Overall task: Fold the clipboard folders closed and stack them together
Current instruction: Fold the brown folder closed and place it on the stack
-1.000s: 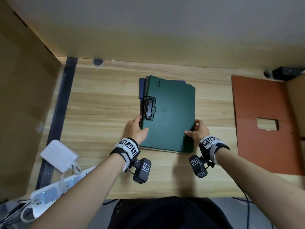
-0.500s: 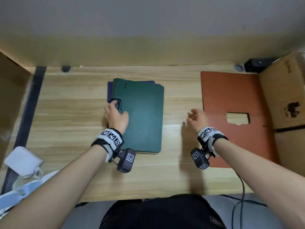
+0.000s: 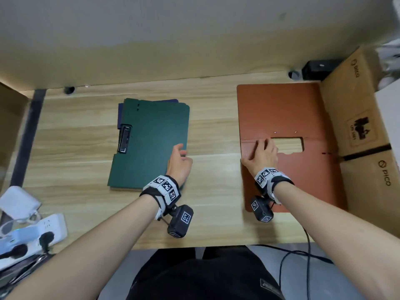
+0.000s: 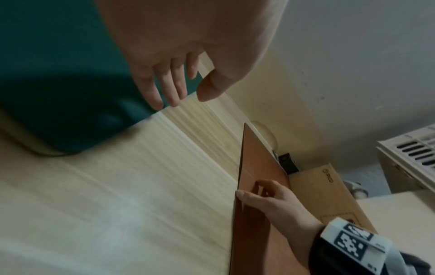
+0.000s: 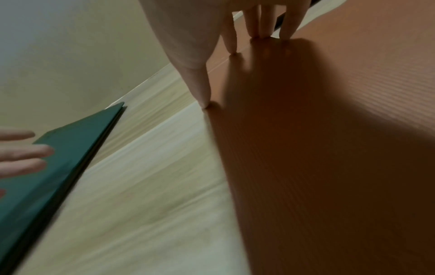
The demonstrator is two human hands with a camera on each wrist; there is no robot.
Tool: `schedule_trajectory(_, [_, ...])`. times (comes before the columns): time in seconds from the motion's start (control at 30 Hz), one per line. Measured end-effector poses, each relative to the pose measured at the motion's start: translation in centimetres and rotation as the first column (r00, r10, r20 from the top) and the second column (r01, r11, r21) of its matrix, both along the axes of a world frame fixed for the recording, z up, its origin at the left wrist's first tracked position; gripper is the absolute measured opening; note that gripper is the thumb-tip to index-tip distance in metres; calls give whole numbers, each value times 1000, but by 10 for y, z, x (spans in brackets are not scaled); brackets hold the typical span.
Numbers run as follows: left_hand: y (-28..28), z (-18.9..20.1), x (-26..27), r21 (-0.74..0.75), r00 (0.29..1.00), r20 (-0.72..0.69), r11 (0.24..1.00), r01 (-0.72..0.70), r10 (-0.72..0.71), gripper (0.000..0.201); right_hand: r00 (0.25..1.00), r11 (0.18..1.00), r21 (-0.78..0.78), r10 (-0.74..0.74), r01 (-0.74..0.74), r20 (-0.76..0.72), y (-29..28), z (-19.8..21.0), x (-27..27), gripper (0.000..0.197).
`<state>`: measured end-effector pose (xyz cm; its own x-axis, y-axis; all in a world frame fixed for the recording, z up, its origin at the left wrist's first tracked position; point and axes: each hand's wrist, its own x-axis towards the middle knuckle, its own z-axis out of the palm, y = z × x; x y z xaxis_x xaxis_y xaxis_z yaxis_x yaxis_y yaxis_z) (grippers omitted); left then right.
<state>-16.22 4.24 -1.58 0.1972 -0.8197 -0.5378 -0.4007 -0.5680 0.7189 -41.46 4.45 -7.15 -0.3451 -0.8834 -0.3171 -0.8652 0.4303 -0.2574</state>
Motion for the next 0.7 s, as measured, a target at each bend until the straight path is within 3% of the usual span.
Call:
schedule_trajectory(0.2, [8,-10,-10,202,975,-214,974,106,-62,35,976,990,7,140,-143,167,27,4,-4,92])
schedule_trajectory(0.33, [9,-24,-29,268,962,-247,946,183,-116,44,933,970,9,233,-245,274,59,9,7,82])
schedule_trajectory(0.43, [14,-32,-51,301,960,-251,932,203,-128,35,888,961,-29,264,-274,375,80,15,18,72])
schedule_trajectory(0.53, [21,-57,-62,286,977,-213,955,81,-20,60,872,961,-17,259,-277,416,91,15,23,69])
schedule_trajectory(0.57, [22,-56,-63,284,977,-212,957,56,5,58,869,960,-15,261,-281,419,91,16,21,69])
schedule_trajectory(0.67, [20,-42,-65,311,966,-255,950,39,44,26,864,958,-19,268,-287,426,87,20,15,68])
schedule_trajectory(0.7, [17,-37,-64,307,963,-268,950,49,37,25,864,961,-24,260,-277,431,84,23,13,67])
